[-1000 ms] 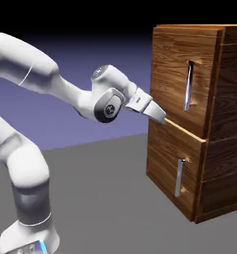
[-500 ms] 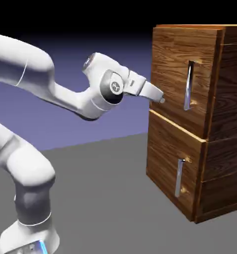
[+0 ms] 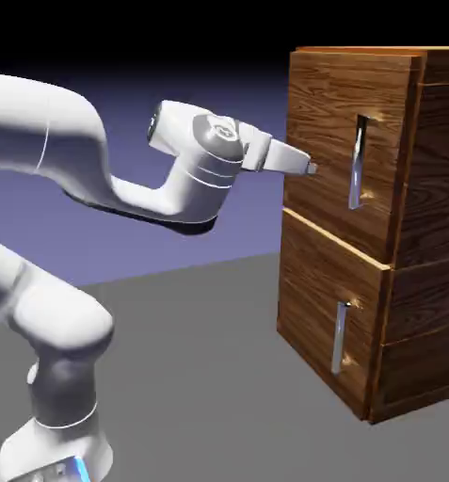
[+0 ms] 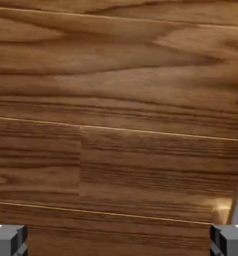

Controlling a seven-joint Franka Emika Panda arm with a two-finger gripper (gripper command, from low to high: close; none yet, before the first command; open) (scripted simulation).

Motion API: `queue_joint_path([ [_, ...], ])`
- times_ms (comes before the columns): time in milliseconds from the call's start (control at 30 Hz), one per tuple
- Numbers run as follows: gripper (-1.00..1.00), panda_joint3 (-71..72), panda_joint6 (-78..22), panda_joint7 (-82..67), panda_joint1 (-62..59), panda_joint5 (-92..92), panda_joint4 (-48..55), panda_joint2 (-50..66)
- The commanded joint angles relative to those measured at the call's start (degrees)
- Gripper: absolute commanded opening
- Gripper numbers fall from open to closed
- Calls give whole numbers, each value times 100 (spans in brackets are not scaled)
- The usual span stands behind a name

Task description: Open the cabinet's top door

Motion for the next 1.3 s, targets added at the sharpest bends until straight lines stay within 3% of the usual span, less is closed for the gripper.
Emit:
queue_joint_path([
  [0,0,-81,-10,194,73,-250,40,-30],
  [767,0,-1950,-238,4658,1758,-5983,956,-724],
  [1000,0,-2645,-428,4847,2798,-6234,1685,-249],
  [1033,-100,-2645,-428,4847,2798,-6234,1685,-249],
  [1267,-100,-1598,-914,4847,1552,-5569,919,-165],
])
